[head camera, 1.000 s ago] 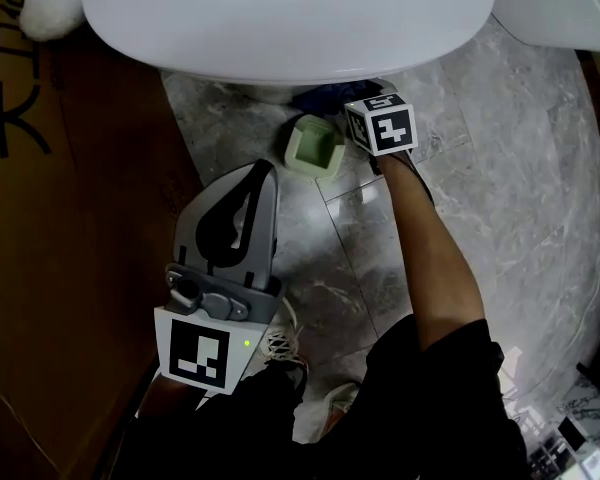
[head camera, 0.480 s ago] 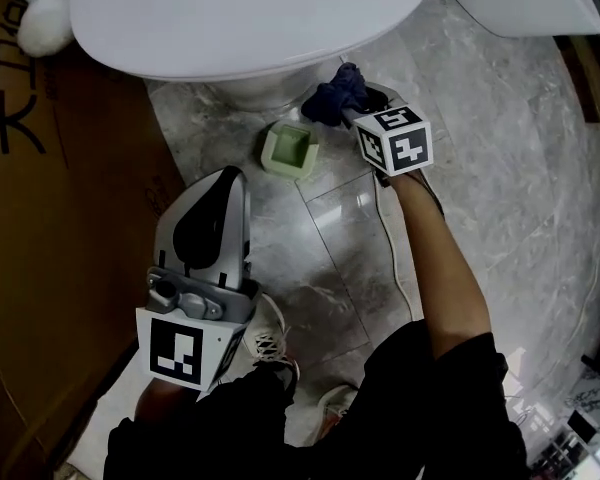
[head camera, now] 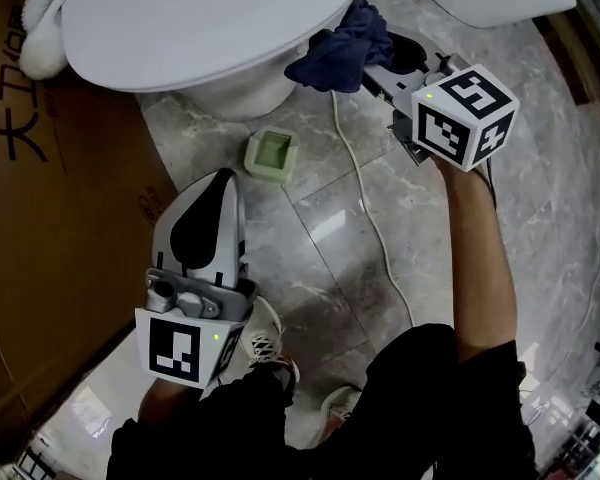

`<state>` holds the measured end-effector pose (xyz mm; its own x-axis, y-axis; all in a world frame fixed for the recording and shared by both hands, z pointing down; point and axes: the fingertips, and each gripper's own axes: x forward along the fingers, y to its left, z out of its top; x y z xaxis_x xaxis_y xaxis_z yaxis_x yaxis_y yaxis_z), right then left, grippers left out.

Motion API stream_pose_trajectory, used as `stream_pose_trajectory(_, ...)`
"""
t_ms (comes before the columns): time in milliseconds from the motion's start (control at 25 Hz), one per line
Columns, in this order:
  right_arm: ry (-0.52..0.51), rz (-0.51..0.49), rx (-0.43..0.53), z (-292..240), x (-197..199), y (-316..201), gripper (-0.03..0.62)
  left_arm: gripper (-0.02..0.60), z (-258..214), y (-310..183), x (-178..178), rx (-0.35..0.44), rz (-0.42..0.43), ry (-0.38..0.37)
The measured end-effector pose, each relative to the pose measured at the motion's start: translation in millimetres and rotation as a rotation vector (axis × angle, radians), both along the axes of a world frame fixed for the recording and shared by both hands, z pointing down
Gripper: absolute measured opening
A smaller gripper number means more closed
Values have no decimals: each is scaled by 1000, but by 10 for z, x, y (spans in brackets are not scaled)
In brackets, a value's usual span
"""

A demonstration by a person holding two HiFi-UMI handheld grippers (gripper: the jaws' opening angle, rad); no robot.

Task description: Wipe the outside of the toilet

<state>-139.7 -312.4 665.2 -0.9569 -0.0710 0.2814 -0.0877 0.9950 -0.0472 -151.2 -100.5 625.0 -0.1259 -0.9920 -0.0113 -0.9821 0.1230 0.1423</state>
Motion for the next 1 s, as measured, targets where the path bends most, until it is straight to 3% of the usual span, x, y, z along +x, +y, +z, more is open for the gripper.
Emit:
stream_pose_trajectory(120,-17,-22,33,-205,-87,40,153,9,-7,-15,2,6,4,2)
stream_pose_trajectory(480,12,-40,82,-141,-204,23,153,11,41,-12,-49,2,8,-19)
stream_pose_trajectory(1000,124,-36,52,517,-394,-50,153,9,144,-70,-160,-12,13,-18)
